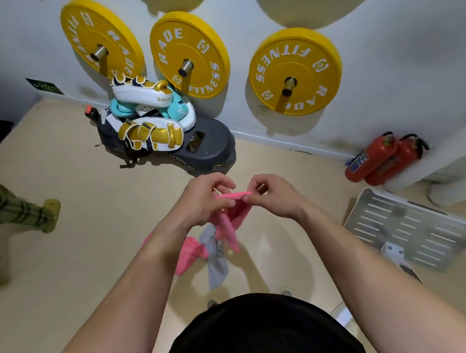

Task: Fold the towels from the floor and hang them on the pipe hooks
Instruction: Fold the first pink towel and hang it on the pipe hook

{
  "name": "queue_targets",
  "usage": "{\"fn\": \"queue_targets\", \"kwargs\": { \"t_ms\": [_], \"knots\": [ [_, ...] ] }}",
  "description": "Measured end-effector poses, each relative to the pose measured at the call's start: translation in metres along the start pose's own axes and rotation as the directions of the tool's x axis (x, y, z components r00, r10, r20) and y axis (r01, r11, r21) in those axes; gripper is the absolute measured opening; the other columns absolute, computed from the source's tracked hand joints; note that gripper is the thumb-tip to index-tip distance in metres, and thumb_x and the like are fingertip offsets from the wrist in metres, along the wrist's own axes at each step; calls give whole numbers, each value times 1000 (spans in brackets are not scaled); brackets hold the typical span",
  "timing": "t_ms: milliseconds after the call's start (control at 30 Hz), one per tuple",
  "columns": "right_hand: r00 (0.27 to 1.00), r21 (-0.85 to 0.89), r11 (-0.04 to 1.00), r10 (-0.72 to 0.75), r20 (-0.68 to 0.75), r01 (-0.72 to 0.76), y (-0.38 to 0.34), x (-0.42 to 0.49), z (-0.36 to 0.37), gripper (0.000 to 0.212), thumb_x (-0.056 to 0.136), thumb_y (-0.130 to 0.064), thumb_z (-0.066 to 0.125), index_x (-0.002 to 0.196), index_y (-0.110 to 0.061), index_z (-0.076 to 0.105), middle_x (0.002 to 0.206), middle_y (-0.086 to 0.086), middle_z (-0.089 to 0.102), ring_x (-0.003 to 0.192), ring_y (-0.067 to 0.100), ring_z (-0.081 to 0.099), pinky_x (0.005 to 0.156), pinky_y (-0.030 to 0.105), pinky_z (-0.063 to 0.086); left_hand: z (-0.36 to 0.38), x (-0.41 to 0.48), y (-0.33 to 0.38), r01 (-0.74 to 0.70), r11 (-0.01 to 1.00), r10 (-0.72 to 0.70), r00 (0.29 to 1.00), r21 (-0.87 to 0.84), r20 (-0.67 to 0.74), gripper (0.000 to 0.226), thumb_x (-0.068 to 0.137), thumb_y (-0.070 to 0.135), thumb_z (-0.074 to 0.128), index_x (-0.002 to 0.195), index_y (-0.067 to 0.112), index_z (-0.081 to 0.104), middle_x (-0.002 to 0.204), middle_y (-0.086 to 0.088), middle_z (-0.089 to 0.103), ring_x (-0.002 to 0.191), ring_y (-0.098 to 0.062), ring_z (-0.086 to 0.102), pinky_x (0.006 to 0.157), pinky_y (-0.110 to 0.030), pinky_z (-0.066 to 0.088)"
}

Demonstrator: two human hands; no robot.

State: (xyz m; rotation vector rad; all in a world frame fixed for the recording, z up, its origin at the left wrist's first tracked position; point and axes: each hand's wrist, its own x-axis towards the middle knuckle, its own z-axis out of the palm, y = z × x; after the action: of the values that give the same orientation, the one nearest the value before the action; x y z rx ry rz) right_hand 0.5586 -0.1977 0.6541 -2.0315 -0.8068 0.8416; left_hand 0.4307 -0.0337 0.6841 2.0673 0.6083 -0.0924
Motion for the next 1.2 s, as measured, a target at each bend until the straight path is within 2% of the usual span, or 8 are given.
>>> {"fn": "queue_targets", "kwargs": {
  "t_ms": [133, 267, 467, 767, 900, 1000, 1100, 1200],
  "knots": [
    [998, -78, 995, -66, 14, 67, -1, 2, -8, 15, 76, -19, 74, 69, -14, 62, 74, 1, 68, 74, 16, 63, 75, 36, 53, -2, -3, -1, -15, 999, 15, 1000, -44, -1, 16, 78, 17, 82, 91, 23, 76, 75, 8, 72, 59, 1, 61, 57, -21, 47],
    [994, -79, 995, -59, 96, 66, -1, 0, -14, 25, 77, -20, 77, 65, -18, 55, 56, -8, 51, 53, 6, 44, 53, 27, 37, -4, 2, 1, -57, 996, 64, 993, 72, -98, 11, 81, 17, 78, 87, 27, 77, 79, 16, 70, 70, 10, 59, 61, -8, 39],
    [995, 27, 999, -36, 97, 33, 26, -12, -23, 17, 85, -24, 76, 76, -16, 64, 63, -7, 46, 60, 10, 40, 60, 28, 32, -11, 13, 0, -76, 993, 91, 983, 95, -160, 12, 81, 16, 79, 85, 27, 76, 82, 14, 70, 73, 17, 57, 63, -4, 38],
    [999, -96, 995, 35, 27, -32, 59, -41, -43, 17, 90, -19, 65, 76, -29, 67, 68, -11, 59, 61, 1, 50, 65, 25, 41, -15, 14, -21, 70, 998, -70, 997, -10, -31, 12, 79, 17, 82, 84, 28, 77, 92, 0, 75, 89, -25, 69, 77, -45, 56],
    [998, -158, 986, -59, -15, 56, 27, -35, -27, 11, 91, -26, 65, 83, -30, 72, 70, -4, 63, 63, 4, 54, 61, 18, 42, 29, 11, -1, 22, 998, -19, 998, -52, 57, 20, 79, 29, 82, 97, 30, 74, 90, 4, 68, 81, -9, 63, 70, -17, 48],
    [994, -151, 985, -94, -62, 83, 14, -34, -21, 12, 90, -29, 66, 88, -25, 77, 75, -3, 66, 72, 12, 58, 70, 27, 47, 53, 10, 6, -14, 997, 18, 998, -75, 55, 16, 85, 34, 76, 102, 31, 75, 93, 3, 71, 85, -6, 63, 75, -18, 45],
    [992, -140, 988, -85, -93, 71, 12, -36, -24, 8, 87, -28, 70, 82, -26, 76, 74, -11, 67, 70, 4, 57, 69, 24, 46, 56, 8, 10, -37, 999, 38, 998, -31, 41, 2, 87, 27, 75, 85, 28, 76, 83, 10, 73, 79, 8, 61, 72, -10, 41],
    [995, -65, 998, -33, -93, 27, 18, -39, -24, 16, 86, -34, 73, 74, -25, 70, 70, -7, 67, 68, 10, 62, 67, 28, 53, 50, 7, 12, -83, 995, 85, 996, 62, -33, 14, 86, 24, 74, 76, 33, 71, 79, 12, 70, 78, 9, 59, 67, -7, 37]
  ]
}}
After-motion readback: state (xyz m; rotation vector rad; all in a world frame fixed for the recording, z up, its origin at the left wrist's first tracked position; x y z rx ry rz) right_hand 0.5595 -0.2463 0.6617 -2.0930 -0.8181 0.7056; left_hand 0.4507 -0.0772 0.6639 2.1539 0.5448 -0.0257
